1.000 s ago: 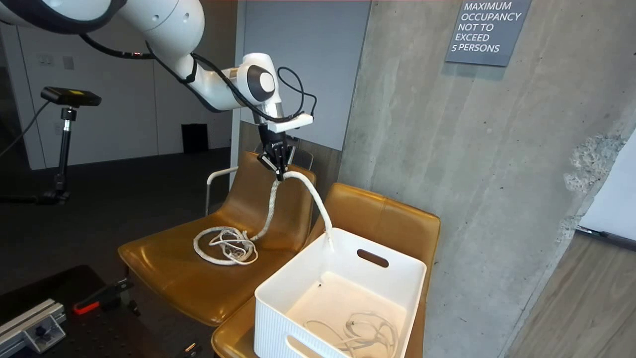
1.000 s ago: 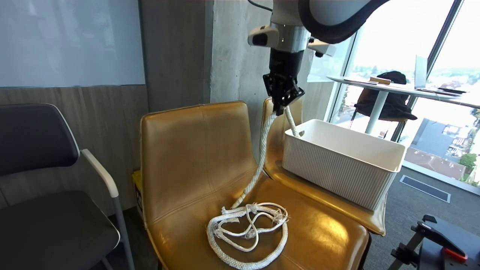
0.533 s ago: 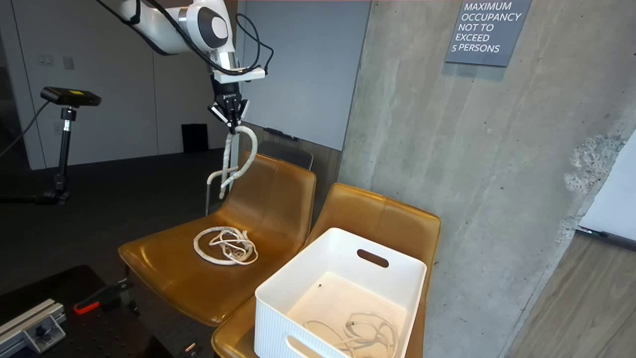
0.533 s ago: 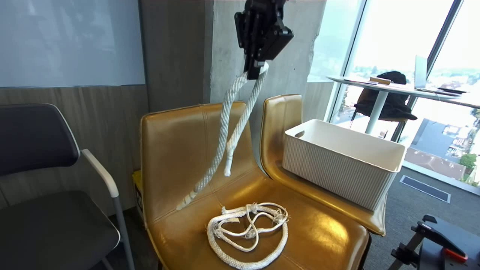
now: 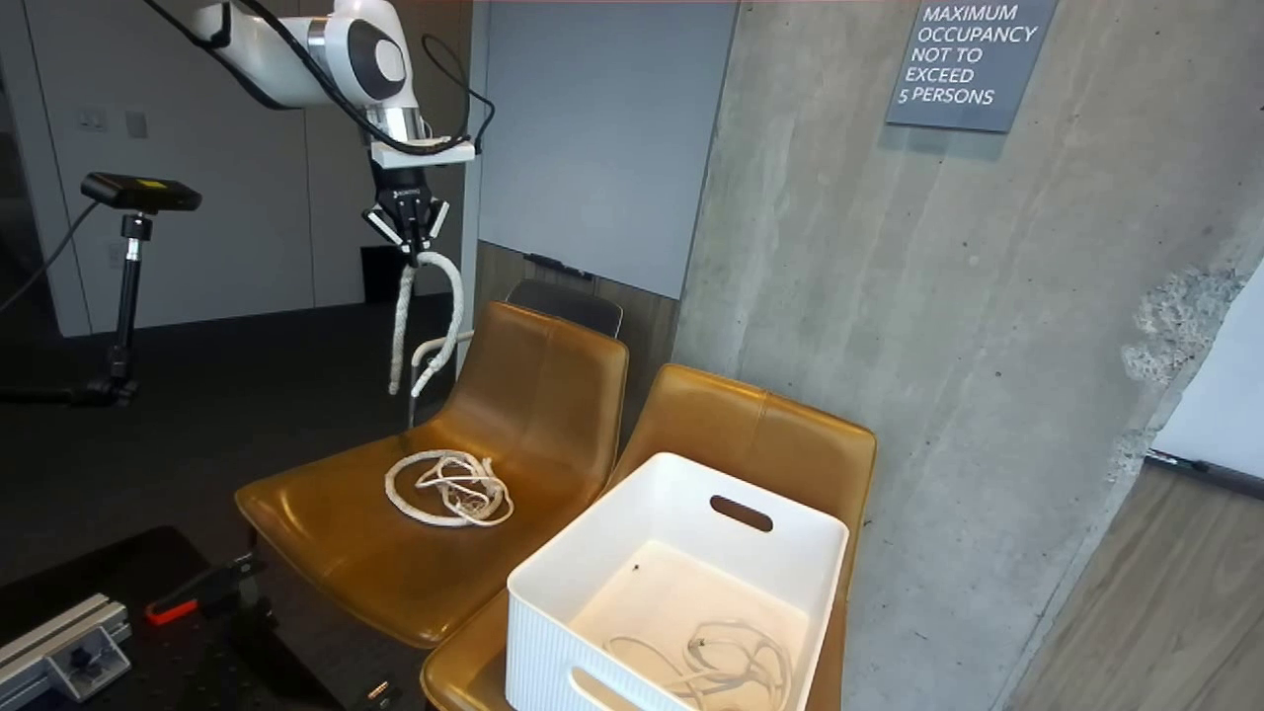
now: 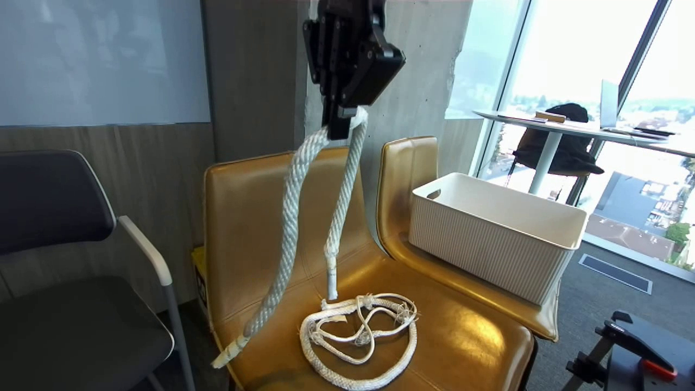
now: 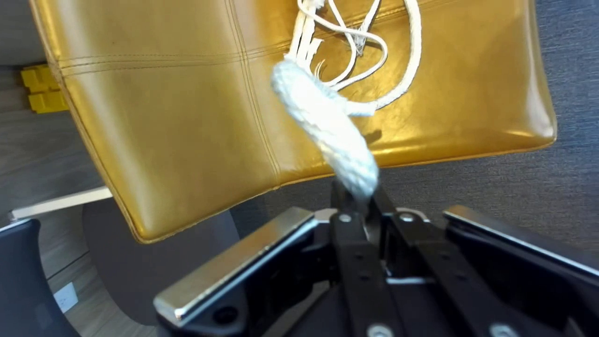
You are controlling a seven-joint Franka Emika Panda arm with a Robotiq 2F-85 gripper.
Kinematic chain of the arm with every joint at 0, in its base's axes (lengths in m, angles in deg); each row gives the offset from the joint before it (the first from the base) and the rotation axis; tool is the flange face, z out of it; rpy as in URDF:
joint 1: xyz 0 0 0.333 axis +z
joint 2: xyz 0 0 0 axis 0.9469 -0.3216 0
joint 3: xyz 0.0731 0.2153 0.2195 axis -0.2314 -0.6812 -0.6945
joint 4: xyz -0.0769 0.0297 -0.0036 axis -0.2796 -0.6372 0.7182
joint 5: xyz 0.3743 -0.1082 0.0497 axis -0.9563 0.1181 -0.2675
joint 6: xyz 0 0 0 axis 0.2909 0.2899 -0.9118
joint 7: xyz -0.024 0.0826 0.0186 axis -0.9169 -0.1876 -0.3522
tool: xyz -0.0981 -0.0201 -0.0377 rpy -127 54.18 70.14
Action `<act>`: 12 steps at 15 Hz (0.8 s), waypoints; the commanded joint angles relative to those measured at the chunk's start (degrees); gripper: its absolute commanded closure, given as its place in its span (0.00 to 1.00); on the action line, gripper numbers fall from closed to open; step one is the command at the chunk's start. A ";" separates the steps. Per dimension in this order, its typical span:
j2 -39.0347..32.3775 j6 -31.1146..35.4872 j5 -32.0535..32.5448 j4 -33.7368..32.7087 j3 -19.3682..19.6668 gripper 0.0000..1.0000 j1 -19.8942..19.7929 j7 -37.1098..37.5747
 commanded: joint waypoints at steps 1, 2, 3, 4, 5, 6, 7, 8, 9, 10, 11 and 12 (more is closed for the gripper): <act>2.53 1.93 -1.20 6.35 0.82 0.97 -3.33 0.36; 2.94 2.05 -1.35 7.52 1.12 0.97 -4.37 0.28; 3.33 2.67 -1.31 9.03 1.45 0.97 -5.42 0.37; 3.77 2.91 -1.62 10.23 1.64 0.97 -6.55 0.25; 3.81 3.93 -1.59 11.52 1.82 0.97 -7.34 0.56; 4.09 4.42 -1.82 12.72 1.80 0.97 -8.11 0.57; 4.04 5.28 -1.87 13.75 1.77 0.97 -8.64 0.82; 4.11 5.77 -2.08 14.49 1.64 0.97 -9.04 0.87; 4.07 6.57 -2.18 15.36 1.59 0.97 -9.31 1.03; 4.10 6.74 -2.57 15.63 1.46 0.97 -9.46 0.99; 4.09 7.12 -2.79 16.04 1.40 0.97 -9.45 1.17; 4.10 7.24 -3.05 16.15 1.36 0.97 -9.44 1.25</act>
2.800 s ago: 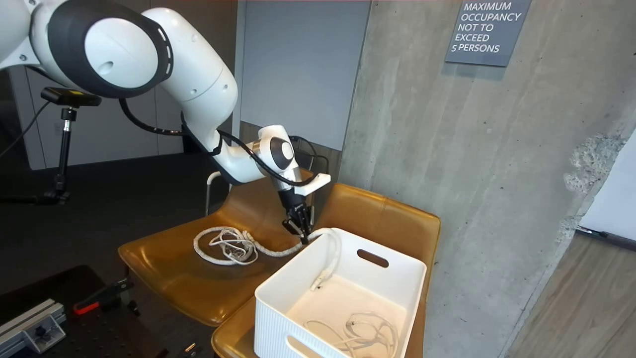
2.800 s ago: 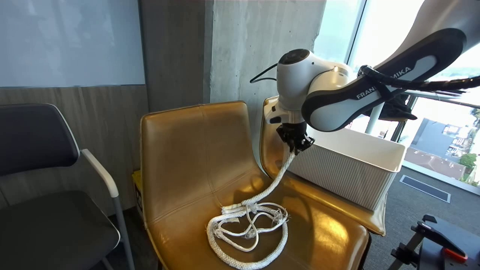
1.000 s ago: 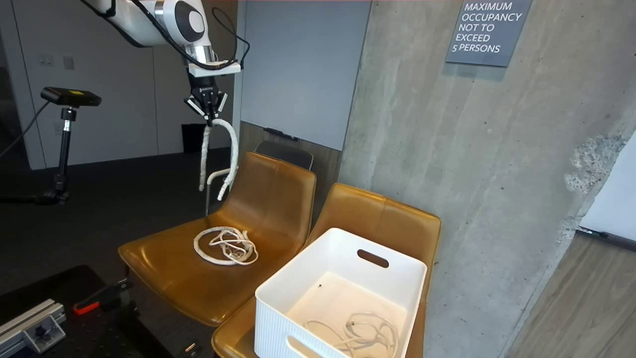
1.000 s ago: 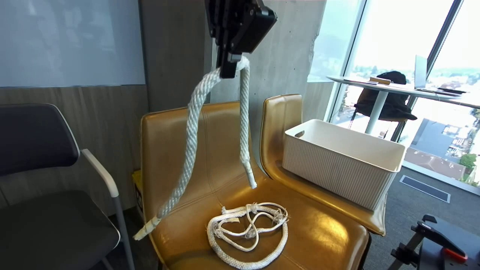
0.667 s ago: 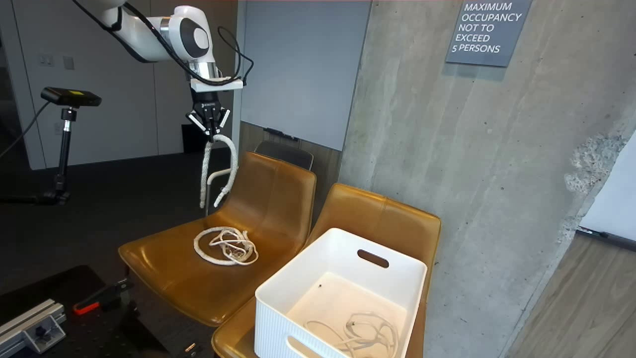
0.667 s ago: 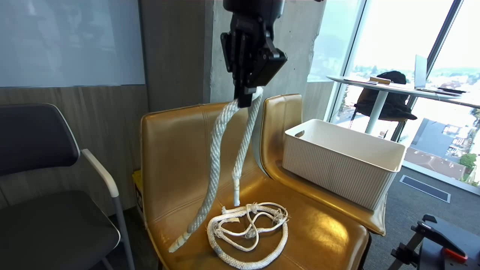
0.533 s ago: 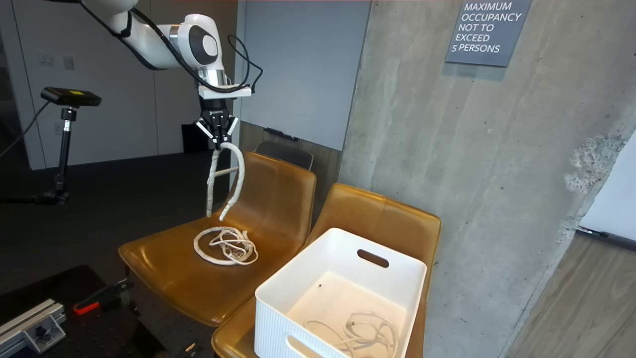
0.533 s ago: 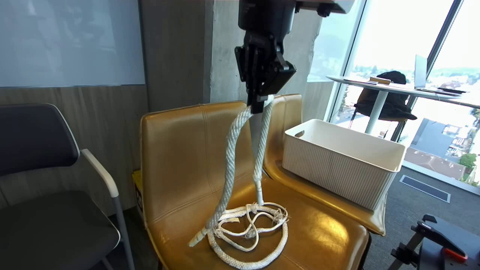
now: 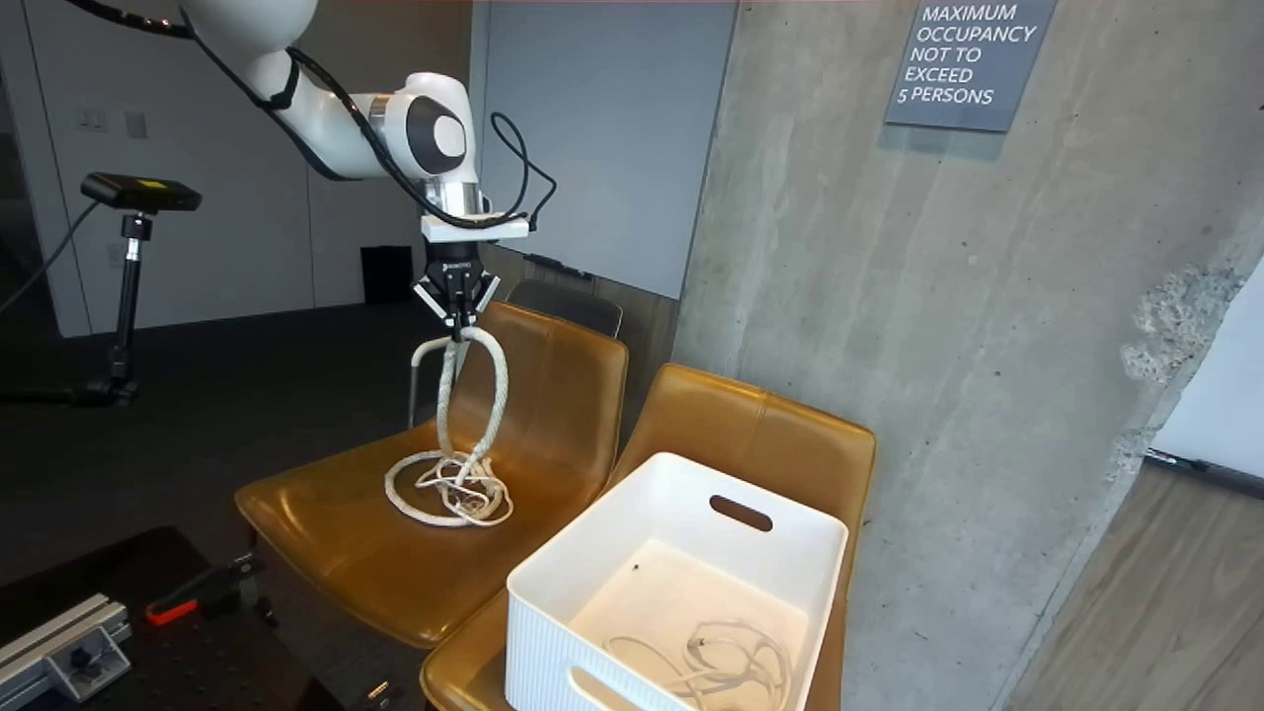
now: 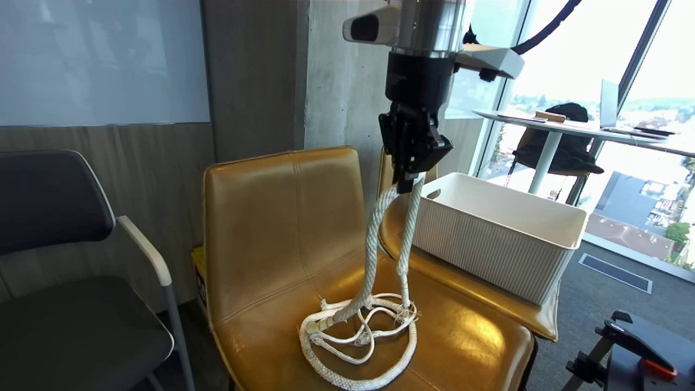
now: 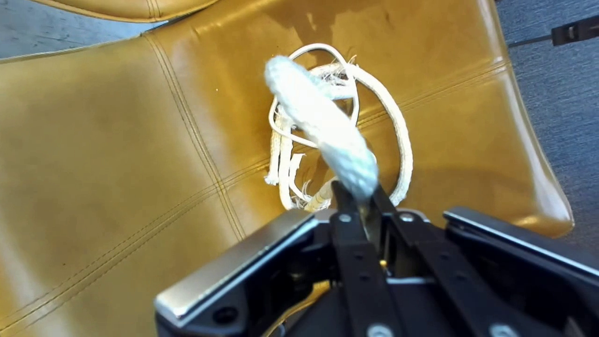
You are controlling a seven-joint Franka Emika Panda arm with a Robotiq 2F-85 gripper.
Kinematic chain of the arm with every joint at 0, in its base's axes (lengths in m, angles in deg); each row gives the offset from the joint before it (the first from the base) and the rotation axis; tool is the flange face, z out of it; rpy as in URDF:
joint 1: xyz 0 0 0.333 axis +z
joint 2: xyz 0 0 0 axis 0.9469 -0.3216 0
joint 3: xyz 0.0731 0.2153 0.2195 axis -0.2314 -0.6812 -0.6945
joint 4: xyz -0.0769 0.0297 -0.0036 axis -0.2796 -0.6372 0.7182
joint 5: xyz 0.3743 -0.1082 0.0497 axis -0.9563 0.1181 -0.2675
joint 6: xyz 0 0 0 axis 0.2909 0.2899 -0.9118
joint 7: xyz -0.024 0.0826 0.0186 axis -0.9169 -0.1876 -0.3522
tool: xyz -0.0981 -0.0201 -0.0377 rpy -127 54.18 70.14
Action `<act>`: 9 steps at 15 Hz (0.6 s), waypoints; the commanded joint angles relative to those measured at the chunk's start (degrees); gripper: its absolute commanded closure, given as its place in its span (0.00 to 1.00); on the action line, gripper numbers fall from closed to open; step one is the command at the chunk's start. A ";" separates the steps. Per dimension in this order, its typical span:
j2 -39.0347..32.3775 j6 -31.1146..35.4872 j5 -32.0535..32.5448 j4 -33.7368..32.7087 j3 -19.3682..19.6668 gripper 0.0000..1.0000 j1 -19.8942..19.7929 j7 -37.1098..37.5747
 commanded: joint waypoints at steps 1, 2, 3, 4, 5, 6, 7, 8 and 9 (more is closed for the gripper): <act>2.32 1.44 -1.98 2.86 -0.17 0.64 -0.16 0.76; 2.32 1.45 -2.24 2.90 -0.19 0.62 -0.20 0.89; 2.32 1.45 -2.45 2.95 -0.19 0.56 -0.23 0.97; 2.31 1.39 -2.65 2.88 -0.18 0.49 -0.28 1.04; 2.32 1.35 -2.88 2.83 -0.18 0.42 -0.32 1.06; 2.24 1.33 -3.07 2.64 -0.16 0.35 -0.37 1.14; 2.17 1.26 -3.27 2.43 -0.12 0.27 -0.43 1.18; 2.13 1.20 -3.51 2.23 -0.02 0.20 -0.57 1.23; 2.14 1.16 -3.68 2.12 0.09 0.14 -0.74 1.24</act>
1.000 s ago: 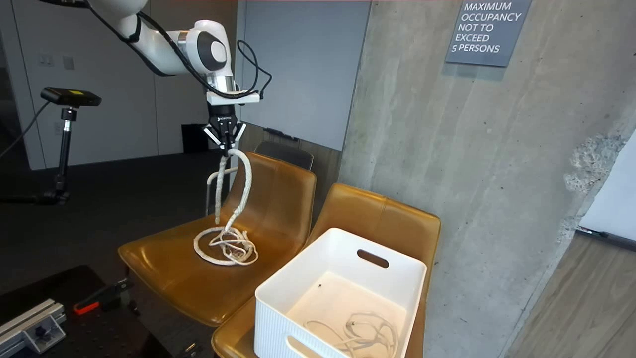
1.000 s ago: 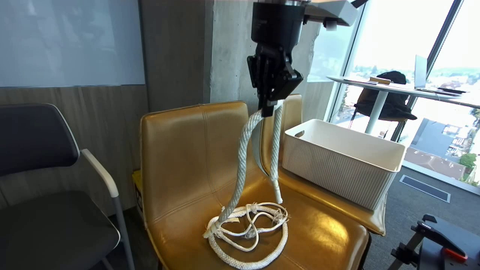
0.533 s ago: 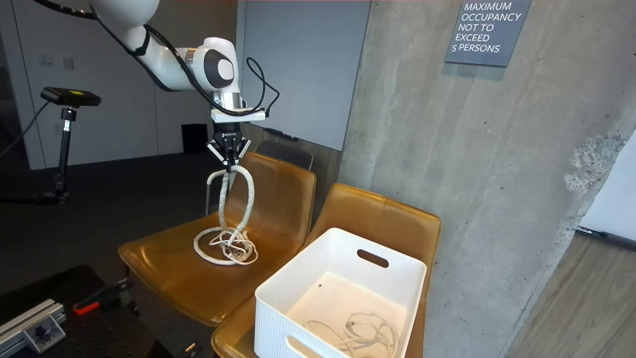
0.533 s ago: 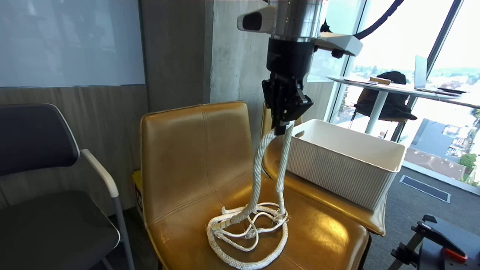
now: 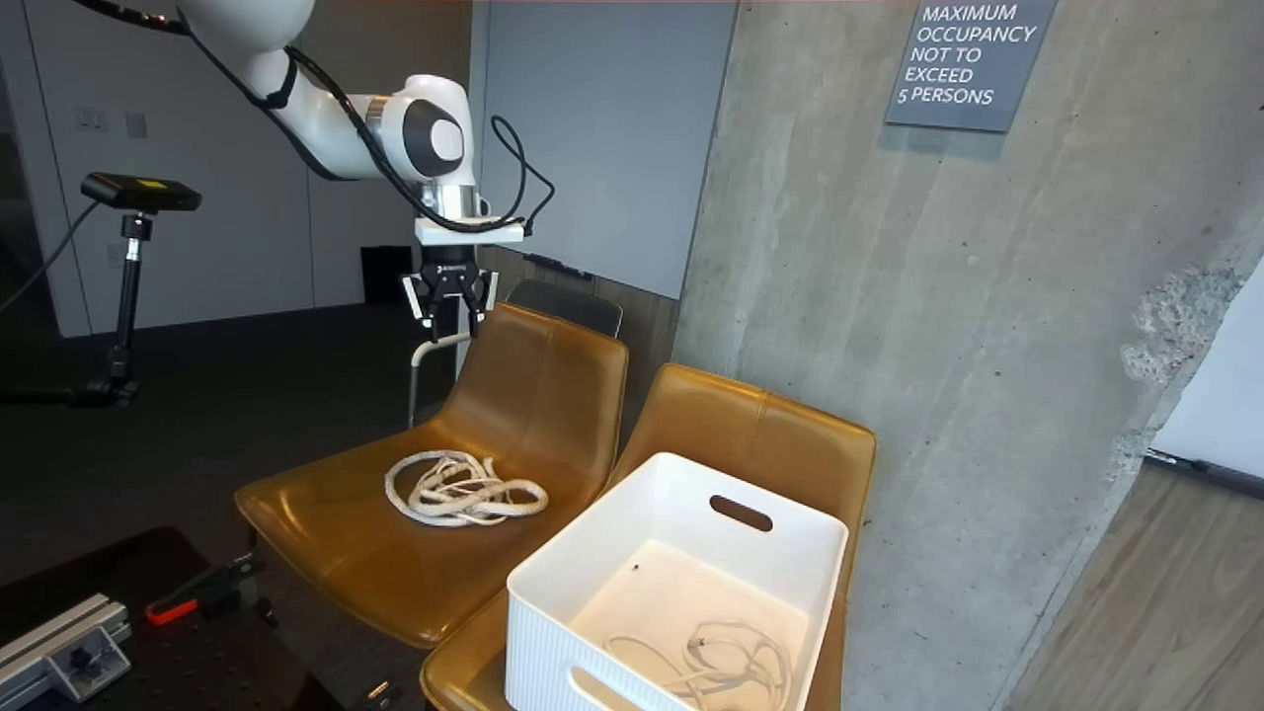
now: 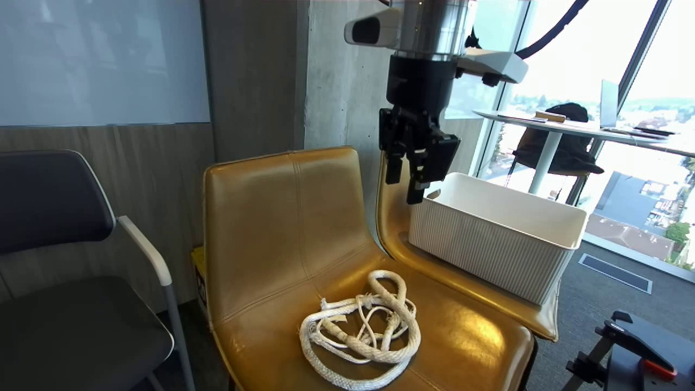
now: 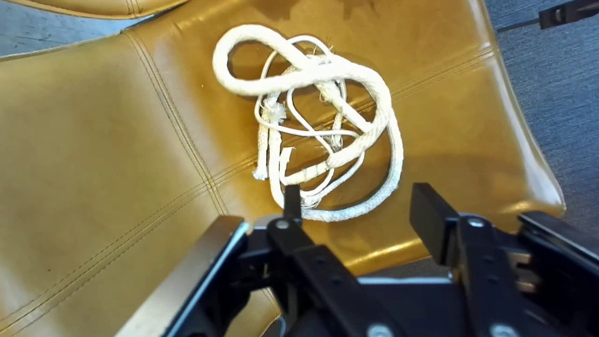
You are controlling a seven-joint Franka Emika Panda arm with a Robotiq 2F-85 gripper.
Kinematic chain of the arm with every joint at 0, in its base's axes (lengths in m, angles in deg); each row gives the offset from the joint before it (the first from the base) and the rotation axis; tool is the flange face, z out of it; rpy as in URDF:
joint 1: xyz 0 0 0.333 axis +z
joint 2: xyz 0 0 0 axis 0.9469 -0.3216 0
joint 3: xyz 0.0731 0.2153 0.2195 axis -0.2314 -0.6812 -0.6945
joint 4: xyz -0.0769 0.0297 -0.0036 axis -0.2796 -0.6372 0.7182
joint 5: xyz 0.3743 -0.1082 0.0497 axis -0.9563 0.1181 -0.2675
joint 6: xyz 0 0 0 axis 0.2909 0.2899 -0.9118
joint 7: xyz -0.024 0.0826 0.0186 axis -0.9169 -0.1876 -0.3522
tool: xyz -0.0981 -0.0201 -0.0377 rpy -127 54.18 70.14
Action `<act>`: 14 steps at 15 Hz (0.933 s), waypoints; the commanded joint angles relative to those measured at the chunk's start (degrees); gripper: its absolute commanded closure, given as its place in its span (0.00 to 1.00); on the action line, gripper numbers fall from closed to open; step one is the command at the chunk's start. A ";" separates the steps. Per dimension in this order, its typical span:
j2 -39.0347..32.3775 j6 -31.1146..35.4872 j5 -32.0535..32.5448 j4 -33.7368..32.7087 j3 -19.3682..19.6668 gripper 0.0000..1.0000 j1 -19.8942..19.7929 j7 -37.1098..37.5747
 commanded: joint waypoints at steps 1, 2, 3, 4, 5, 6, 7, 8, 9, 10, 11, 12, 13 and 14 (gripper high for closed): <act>1.72 0.61 -1.65 0.94 0.40 0.05 -0.97 0.03; 1.81 0.58 -1.49 0.88 0.73 0.01 -1.37 -0.10; 1.96 0.52 -1.40 0.80 1.13 0.00 -1.97 -0.32; 2.22 0.57 -1.36 0.90 1.67 0.00 -2.77 -0.60; 2.47 0.60 -1.32 1.01 2.19 0.00 -3.51 -0.75; 2.92 0.66 -1.27 1.35 2.88 0.00 -4.42 -0.95; 3.39 0.88 -1.20 1.87 3.53 0.00 -5.36 -1.09; 3.95 1.11 -1.17 2.46 4.25 0.00 -6.38 -1.31; 4.46 1.49 -1.00 3.17 5.04 0.00 -7.39 -1.51; 4.94 1.86 -1.03 3.89 5.80 0.00 -8.49 -1.84; 5.34 2.26 -1.08 4.54 6.62 0.00 -9.61 -2.20; 5.83 2.84 -1.28 5.35 7.46 0.00 -10.84 -2.60; 6.15 3.41 -1.35 6.03 8.18 0.00 -11.82 -2.93; 6.48 4.03 -1.65 6.56 8.93 0.00 -12.99 -3.47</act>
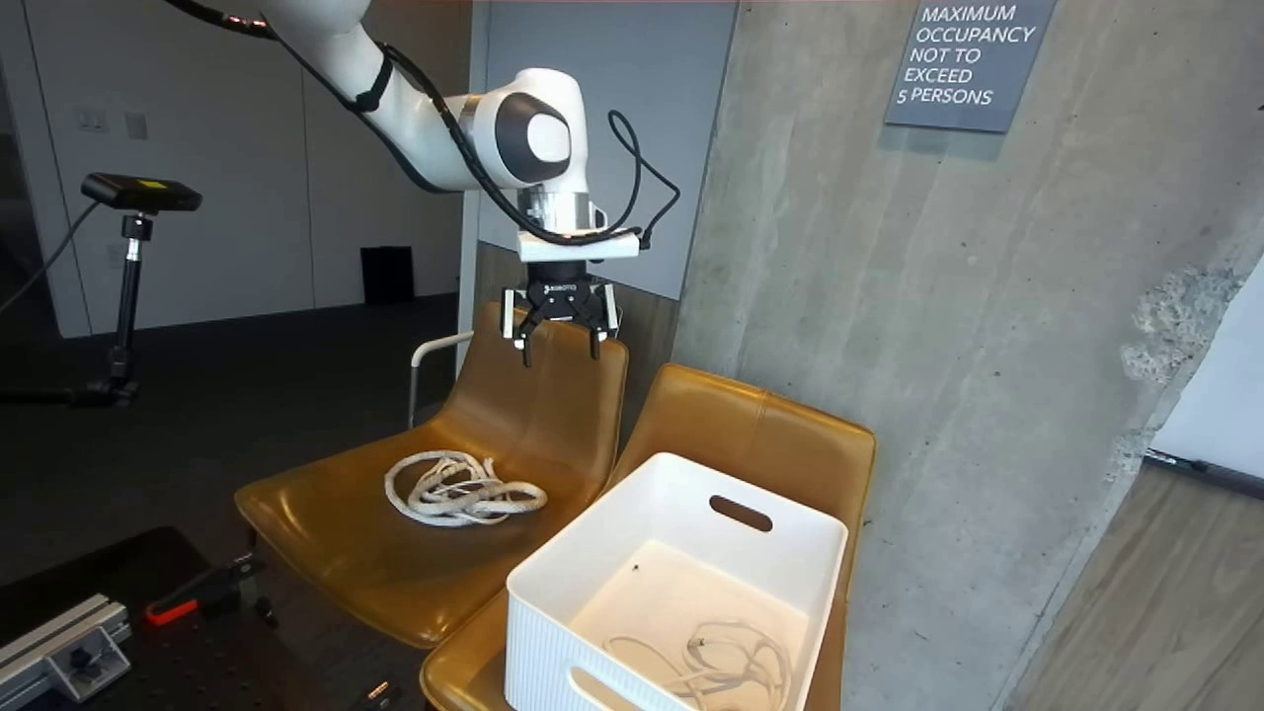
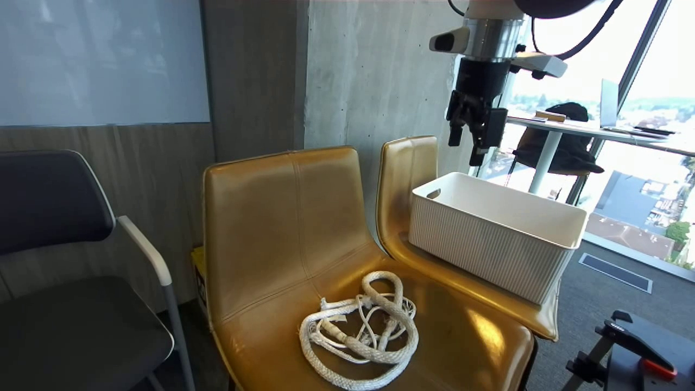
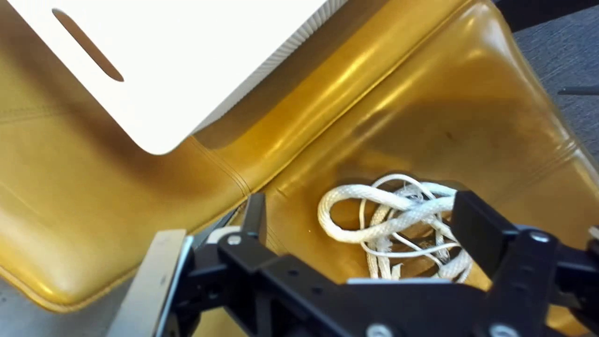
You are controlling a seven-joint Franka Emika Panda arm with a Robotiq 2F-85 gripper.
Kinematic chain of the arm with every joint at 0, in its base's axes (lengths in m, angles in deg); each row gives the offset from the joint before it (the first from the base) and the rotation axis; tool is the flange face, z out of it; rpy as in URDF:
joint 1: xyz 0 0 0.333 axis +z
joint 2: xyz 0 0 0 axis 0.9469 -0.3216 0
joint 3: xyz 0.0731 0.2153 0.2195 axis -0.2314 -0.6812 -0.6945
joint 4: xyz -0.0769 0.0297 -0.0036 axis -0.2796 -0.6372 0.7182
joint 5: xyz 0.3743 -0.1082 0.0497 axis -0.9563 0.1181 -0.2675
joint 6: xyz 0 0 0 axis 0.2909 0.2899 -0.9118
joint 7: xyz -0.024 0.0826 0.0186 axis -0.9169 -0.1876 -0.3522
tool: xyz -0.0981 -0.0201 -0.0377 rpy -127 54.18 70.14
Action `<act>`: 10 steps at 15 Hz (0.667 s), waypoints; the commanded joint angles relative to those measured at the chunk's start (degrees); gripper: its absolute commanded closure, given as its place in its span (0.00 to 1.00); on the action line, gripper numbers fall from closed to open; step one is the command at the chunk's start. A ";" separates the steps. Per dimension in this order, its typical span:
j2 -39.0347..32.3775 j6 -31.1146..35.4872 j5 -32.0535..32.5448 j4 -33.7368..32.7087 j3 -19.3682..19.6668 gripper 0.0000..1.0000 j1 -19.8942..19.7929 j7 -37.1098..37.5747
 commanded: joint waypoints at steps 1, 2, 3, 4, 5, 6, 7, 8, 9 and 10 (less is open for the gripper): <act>3.06 3.40 -1.41 4.44 2.38 0.00 -3.41 -2.07; 3.17 4.10 -1.52 4.93 3.03 0.00 -4.41 -2.52; 3.43 4.30 -2.08 5.35 3.57 0.00 -5.45 -3.04; 3.80 4.60 -2.69 5.72 3.95 0.00 -6.31 -3.53; 4.37 4.18 -3.49 5.71 4.15 0.00 -6.99 -4.27; 1.60 3.13 -1.33 3.41 4.37 0.00 -5.54 -2.49; 1.68 3.14 -1.48 3.41 4.68 0.00 -6.00 -2.83; 1.58 3.13 -1.47 3.42 4.77 0.00 -6.04 -2.82; 1.43 3.13 -1.46 3.42 4.73 0.00 -5.91 -2.80; 1.32 3.13 -1.44 3.42 4.66 0.00 -5.62 -2.72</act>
